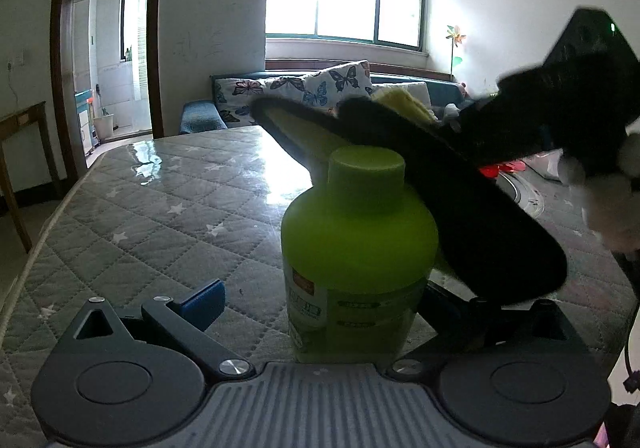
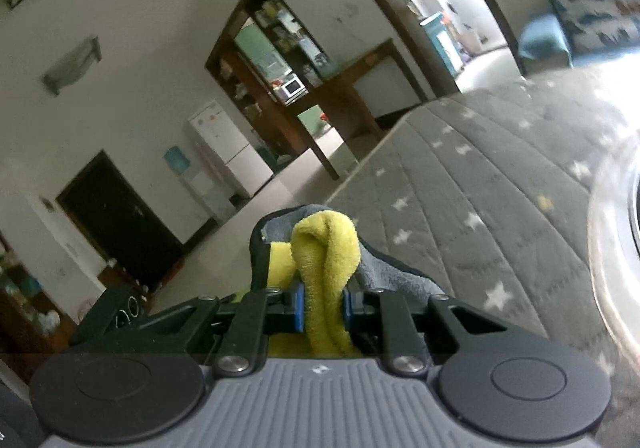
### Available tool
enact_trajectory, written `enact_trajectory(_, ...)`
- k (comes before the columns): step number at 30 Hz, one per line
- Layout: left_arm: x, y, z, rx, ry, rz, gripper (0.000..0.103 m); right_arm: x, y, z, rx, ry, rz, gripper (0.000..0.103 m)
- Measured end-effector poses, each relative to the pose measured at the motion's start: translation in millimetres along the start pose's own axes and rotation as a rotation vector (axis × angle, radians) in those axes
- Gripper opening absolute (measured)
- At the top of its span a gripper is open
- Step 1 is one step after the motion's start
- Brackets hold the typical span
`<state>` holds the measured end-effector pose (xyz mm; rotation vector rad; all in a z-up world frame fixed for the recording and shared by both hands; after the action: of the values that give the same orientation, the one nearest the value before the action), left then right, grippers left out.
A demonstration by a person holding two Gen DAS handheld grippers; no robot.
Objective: Clean container
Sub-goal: 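Rub the cloth across the bottle's shoulder and side with the right gripper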
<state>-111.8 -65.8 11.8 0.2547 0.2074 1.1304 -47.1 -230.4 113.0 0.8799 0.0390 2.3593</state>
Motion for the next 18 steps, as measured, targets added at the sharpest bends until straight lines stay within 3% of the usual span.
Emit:
enact_trajectory(9,-2,0,0,0.000,0.000,-0.003,0.103,-14,-30,-1,0.047,0.003,-0.021,0.018)
enact_trajectory(18,-3,1,0,-0.001,-0.004,-0.004,0.103,-23,-22,-17,0.080,-0.009,-0.058,0.018)
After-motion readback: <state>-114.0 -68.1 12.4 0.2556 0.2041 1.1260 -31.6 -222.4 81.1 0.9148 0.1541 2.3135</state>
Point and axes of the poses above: each gripper's, at about its wrist camera, not at the fingertips, and y roughly against the way its jaws point, x to its left, z to its top, the point moved 2 cm from there along -y, roughly the way its jaws point, and after that the axes turned 13 degrees about -x, right-handed, at the moved point
